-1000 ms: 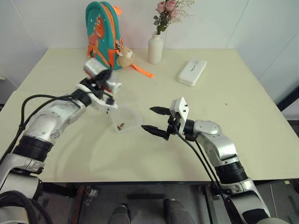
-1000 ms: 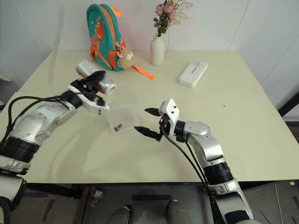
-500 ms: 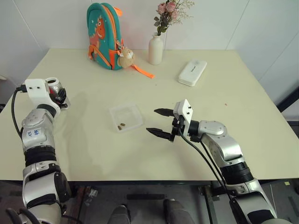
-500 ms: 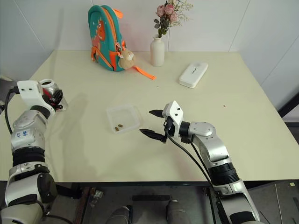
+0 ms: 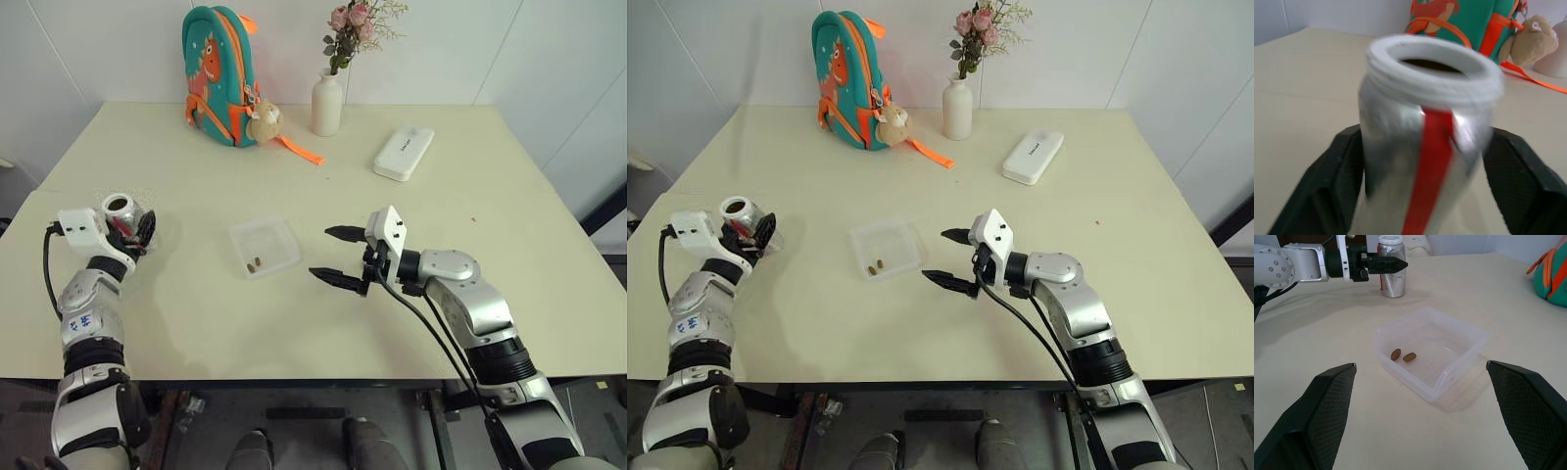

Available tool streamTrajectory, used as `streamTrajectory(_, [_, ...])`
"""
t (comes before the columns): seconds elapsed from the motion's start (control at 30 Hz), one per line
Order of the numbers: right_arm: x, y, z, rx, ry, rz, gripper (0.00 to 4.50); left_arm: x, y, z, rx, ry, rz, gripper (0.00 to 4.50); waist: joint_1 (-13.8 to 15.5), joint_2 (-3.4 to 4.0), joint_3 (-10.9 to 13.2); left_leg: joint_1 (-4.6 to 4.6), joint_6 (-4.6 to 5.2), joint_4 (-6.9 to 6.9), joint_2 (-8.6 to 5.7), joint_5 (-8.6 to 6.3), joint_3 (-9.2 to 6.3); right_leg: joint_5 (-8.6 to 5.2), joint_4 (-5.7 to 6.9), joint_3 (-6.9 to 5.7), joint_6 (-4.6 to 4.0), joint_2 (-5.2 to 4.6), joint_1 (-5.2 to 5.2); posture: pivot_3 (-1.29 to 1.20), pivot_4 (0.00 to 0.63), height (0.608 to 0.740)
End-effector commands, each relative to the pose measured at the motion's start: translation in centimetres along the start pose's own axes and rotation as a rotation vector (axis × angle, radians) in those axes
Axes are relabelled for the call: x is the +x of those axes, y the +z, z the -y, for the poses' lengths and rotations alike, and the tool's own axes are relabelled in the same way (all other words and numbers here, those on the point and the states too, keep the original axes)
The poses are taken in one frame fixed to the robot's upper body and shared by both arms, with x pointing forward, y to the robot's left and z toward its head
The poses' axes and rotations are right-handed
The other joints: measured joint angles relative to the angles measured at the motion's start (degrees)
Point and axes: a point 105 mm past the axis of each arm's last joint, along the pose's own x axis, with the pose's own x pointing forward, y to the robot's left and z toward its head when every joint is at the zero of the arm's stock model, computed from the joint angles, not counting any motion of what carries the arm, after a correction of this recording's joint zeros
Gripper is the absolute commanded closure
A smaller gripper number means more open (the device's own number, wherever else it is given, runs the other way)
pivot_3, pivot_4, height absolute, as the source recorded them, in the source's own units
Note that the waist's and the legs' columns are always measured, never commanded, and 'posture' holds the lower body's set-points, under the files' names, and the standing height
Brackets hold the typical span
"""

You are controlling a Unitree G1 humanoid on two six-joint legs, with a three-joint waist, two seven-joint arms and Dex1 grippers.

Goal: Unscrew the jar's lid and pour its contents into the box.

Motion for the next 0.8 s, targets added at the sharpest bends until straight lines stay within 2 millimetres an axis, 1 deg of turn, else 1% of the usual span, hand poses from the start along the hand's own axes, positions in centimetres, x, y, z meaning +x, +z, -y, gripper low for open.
streamTrajectory(0.03, [-0.2,1.8,-0.1,-0.041,0.011,0.045,0.0,-0.8,1.7,-1.2,0.05,0.015,0.039,0.02,-0.08,0.0,0.0,0.0,0.0,0.0,0.0,0.0,0.0,0.0,0.0,0.0,0.0,0.0,0.0,0.0,0.15,0.74])
streamTrajectory(0.1, [-0.2,1.8,-0.2,-0.041,0.011,0.045,0.0,-1.2,1.8,-1.2,0.042,0.013,0.036,0.02,0.03,0.0,0.0,0.0,0.0,-0.01,0.0,0.0,0.0,0.0,0.0,0.0,0.0,0.0,0.0,0.0,0.15,0.74])
streamTrajectory(0.2, [-0.2,1.8,-0.3,-0.042,0.012,0.045,0.0,-2.4,1.8,-1.2,0.052,0.001,0.023,0.02,0.05,0.0,0.0,-0.01,0.0,0.0,0.0,0.0,0.0,0.0,-0.02,0.0,0.0,-0.02,0.01,0.0,0.15,0.74])
streamTrajectory(0.33, [-0.3,1.7,-0.4,-0.038,0.007,0.039,0.0,-5.3,1.3,-0.8,0.109,-0.044,-0.062,0.02,-0.29,0.0,0.0,0.01,-0.02,-0.04,0.02,-0.01,0.0,0.0,-0.03,0.02,-0.02,-0.01,0.0,0.0,0.15,0.74])
streamTrajectory(0.43, [-0.6,1.6,-0.4,-0.04,0.005,0.028,0.0,-8.0,2.5,0.0,0.237,-0.096,-0.091,0.02,-0.37,-0.02,-0.01,0.03,-0.02,-0.06,0.05,-0.02,0.0,-0.03,-0.03,0.01,-0.07,0.0,0.0,0.0,0.15,0.74])
streamTrajectory(0.5, [-0.9,1.5,-0.2,-0.041,0.004,0.017,0.0,-9.6,3.7,0.5,0.323,-0.139,-0.097,0.02,-0.2,-0.03,-0.01,0.02,-0.05,-0.06,0.04,-0.04,0.01,-0.05,-0.06,0.02,-0.1,-0.02,0.0,0.0,0.15,0.74])
streamTrajectory(0.57, [-1.4,1.4,0.1,-0.048,0.009,0.002,0.0,-10.7,4.6,2.1,0.482,-0.267,-0.114,0.02,-0.09,-0.04,0.0,0.03,-0.05,-0.06,0.06,-0.04,0.01,-0.1,-0.1,0.0,-0.23,-0.02,0.0,0.0,0.15,0.74])
streamTrajectory(0.6, [-1.7,1.3,0.3,-0.054,0.012,-0.003,0.0,-11.0,4.9,3.1,0.532,-0.343,-0.123,0.02,0.16,-0.02,0.0,0.03,-0.05,-0.06,0.06,-0.04,0.01,-0.22,-0.15,0.01,-0.45,-0.02,0.01,0.0,0.15,0.74])
streamTrajectory(0.63, [-1.9,1.4,0.5,-0.062,0.017,-0.006,0.0,-11.0,5.3,3.8,0.564,-0.394,-0.123,0.02,0.33,-0.02,0.0,0.03,-0.05,-0.06,0.05,-0.04,0.02,-0.52,-0.26,0.01,-1.03,-0.03,0.04,0.0,0.15,0.74])
streamTrajectory(0.67, [-2.2,1.4,0.6,-0.074,0.028,-0.009,0.0,-11.0,6.0,4.8,0.61,-0.475,-0.113,0.02,0.35,-0.02,0.0,0.04,-0.05,-0.05,0.05,-0.03,0.03,-0.6,-0.38,0.0,-1.18,-0.04,0.11,0.0,0.15,0.74])
streamTrajectory(0.7, [-2.4,1.4,0.8,-0.082,0.035,-0.012,0.0,-10.9,6.4,5.5,0.643,-0.532,-0.106,0.02,0.28,-0.02,0.0,0.05,-0.03,-0.05,0.05,-0.02,0.04,-0.57,-0.5,0.0,-1.21,-0.05,0.18,0.0,0.15,0.74])
streamTrajectory(0.77, [-3.0,1.5,1.1,-0.105,0.061,-0.018,0.0,-10.5,6.7,6.9,0.642,-0.644,-0.104,0.02,0.07,-0.02,0.0,0.05,-0.02,-0.04,0.04,0.0,0.14,-0.46,-0.73,0.03,-1.38,-0.07,0.25,0.0,0.15,0.74])
streamTrajectory(0.8, [-3.5,1.6,0.8,-0.128,0.1,-0.02,0.0,-10.2,6.7,7.7,0.627,-0.702,-0.108,0.02,0.13,-0.01,0.01,0.05,-0.01,-0.04,0.04,0.0,0.18,-0.43,-0.8,0.06,-1.41,-0.08,0.27,0.0,0.15,0.74])
